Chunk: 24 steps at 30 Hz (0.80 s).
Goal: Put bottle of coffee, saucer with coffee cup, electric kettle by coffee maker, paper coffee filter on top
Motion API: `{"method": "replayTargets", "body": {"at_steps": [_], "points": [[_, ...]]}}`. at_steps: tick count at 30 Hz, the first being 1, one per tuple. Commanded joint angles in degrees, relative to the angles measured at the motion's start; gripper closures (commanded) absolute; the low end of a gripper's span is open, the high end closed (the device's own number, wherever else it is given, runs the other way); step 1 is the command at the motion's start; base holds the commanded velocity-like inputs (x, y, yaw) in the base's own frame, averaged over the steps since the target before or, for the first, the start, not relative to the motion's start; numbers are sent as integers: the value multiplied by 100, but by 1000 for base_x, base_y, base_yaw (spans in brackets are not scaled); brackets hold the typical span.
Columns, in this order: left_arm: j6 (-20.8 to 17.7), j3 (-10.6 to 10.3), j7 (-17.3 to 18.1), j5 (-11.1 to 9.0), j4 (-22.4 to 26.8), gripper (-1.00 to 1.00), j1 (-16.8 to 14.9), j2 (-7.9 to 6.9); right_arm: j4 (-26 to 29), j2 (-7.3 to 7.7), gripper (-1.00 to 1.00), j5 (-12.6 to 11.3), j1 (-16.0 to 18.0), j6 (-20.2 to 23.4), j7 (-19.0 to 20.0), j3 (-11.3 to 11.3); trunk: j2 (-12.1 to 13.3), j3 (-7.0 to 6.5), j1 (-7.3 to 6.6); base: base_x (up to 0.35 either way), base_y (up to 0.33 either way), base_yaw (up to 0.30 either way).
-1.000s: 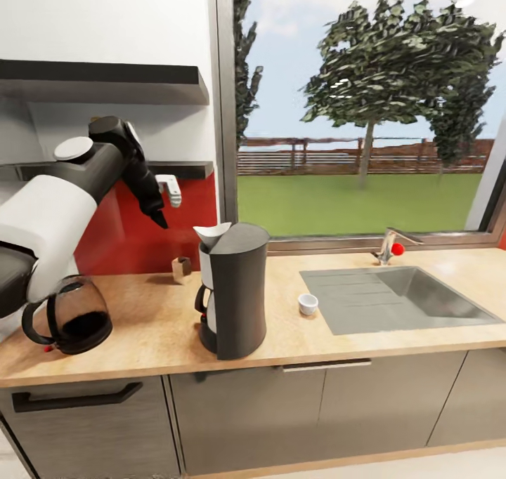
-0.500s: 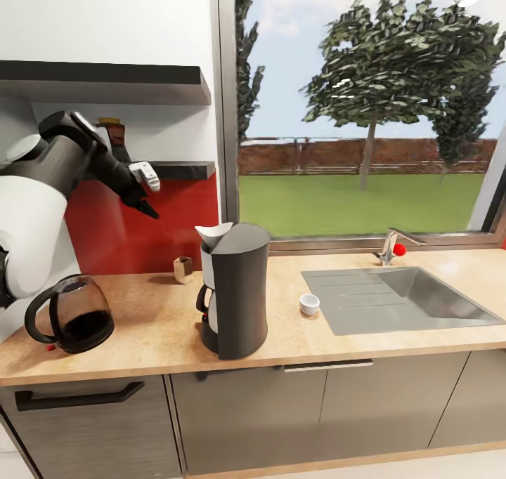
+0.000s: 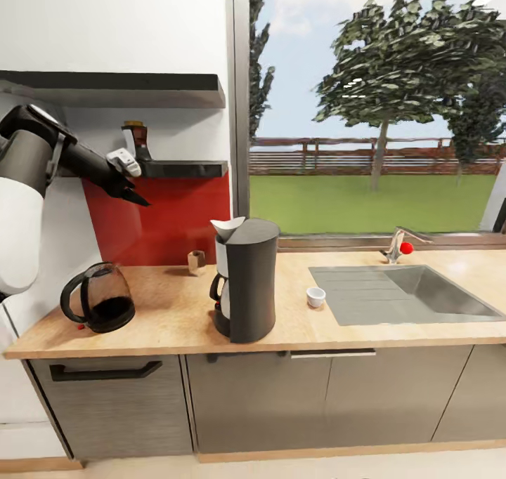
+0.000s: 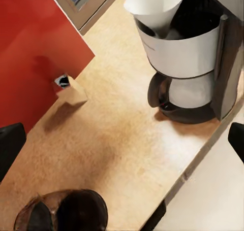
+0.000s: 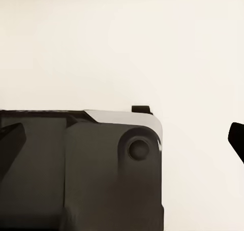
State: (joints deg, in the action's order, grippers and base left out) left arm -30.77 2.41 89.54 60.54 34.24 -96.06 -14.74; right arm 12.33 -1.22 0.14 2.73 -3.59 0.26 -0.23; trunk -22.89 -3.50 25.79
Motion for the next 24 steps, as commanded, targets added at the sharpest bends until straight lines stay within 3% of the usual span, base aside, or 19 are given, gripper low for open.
{"method": "replayTargets", "body": {"at_steps": [1, 8, 12, 15, 17, 22, 24], "points": [[-62, 34, 45, 55, 36, -100, -1, -2, -3, -1, -100, 2, 3, -20, 2, -3, -3, 3, 0, -180, 0, 265], [-88, 60, 46, 53, 139, -100, -1, 17, -2, -1, -100, 4, 2, -19, 4, -3, -3, 3, 0, -46, 0, 265], [-172, 178, -112, 54, 545, -100, -7, 53, -2, -1, -100, 4, 0, -19, 6, -5, -3, 3, 0, -4, 0, 87], [-450, 538, -622, 50, 969, -100, -9, 86, -6, -1, -100, 4, 1, -19, 5, -4, -3, 3, 0, -1, 0, 21], [-788, 910, -1308, 47, 1295, -100, -14, 150, -9, -1, -100, 4, 1, -19, 5, -4, -3, 3, 0, 0, 0, 6], [-986, 1159, -2479, 46, 1471, -100, -29, 376, -11, -1, -100, 4, 0, -19, 8, -3, -3, 3, 0, 0, 0, 2], [-1016, 1258, -3013, 46, 1492, -100, -28, 576, -12, -1, -100, 4, 1, -19, 9, -3, -3, 3, 0, 0, 0, 0]]}}
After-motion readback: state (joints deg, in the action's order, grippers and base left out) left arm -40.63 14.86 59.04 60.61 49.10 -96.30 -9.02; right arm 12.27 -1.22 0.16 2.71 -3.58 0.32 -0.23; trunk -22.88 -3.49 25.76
